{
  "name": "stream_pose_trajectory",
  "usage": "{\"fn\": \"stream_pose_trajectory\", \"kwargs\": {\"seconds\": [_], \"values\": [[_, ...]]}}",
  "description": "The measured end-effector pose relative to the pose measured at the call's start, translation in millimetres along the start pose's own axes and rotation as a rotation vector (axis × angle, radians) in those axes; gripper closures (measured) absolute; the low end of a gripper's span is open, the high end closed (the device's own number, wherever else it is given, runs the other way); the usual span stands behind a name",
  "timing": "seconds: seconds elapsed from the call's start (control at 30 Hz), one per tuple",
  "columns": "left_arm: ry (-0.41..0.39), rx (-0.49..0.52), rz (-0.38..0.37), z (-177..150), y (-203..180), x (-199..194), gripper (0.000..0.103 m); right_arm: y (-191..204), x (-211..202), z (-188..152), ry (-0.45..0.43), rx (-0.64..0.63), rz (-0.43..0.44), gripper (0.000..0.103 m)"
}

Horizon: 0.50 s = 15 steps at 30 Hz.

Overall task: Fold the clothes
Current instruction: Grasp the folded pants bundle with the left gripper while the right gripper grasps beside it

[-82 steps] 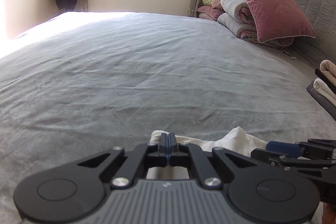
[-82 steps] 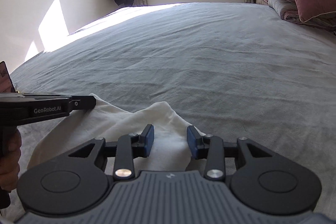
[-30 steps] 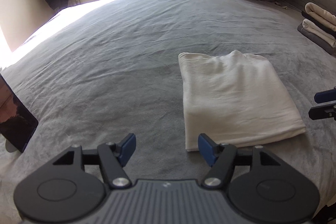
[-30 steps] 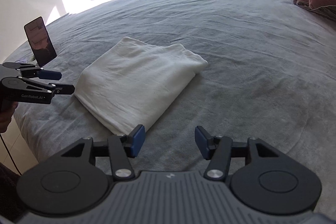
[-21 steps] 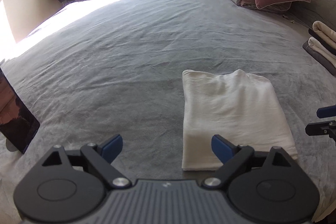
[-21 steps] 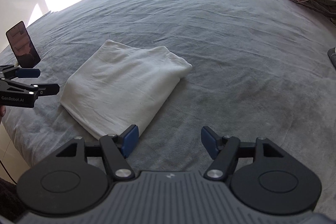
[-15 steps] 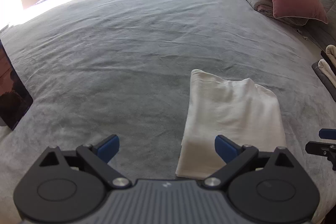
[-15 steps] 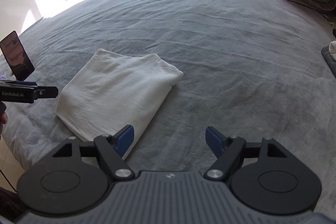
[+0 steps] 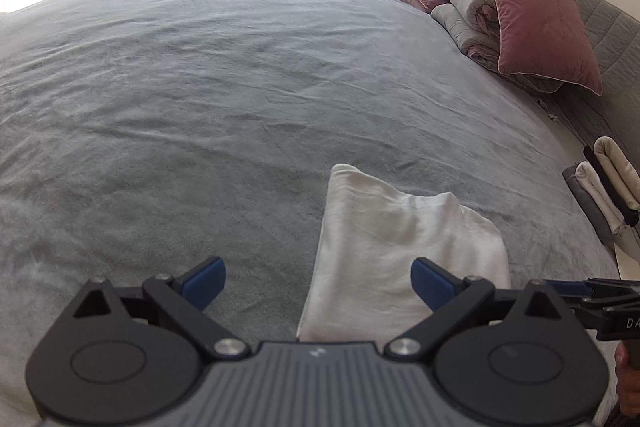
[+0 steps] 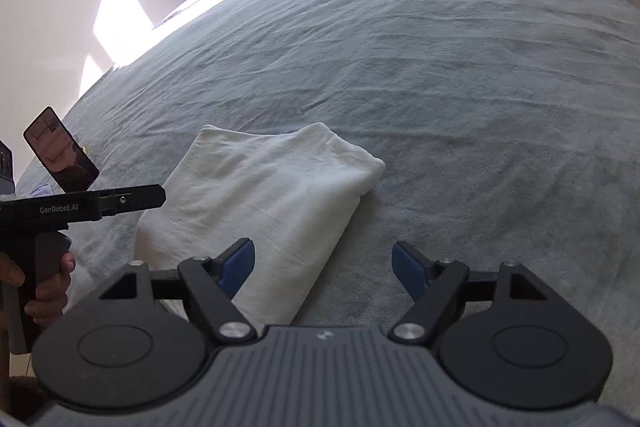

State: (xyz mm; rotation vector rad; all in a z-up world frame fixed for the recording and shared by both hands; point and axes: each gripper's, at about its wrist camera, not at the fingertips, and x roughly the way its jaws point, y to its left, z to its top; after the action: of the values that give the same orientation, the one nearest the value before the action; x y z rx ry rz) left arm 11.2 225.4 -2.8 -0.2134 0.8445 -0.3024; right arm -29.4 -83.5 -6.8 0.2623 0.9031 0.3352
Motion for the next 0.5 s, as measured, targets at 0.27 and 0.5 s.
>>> {"fn": "stream_pose_trajectory", "kwargs": {"seconds": [0.27,0.5], "values": [[-0.032,-0.033,-0.107,3,4,17,0.025,-34,31,11,0.023,0.207,0.236,0.027],[-0.060,-0.057,-0.175,-2,6,31,0.027,-48,39,7,-0.051,0.282,0.315,0.036]]}}
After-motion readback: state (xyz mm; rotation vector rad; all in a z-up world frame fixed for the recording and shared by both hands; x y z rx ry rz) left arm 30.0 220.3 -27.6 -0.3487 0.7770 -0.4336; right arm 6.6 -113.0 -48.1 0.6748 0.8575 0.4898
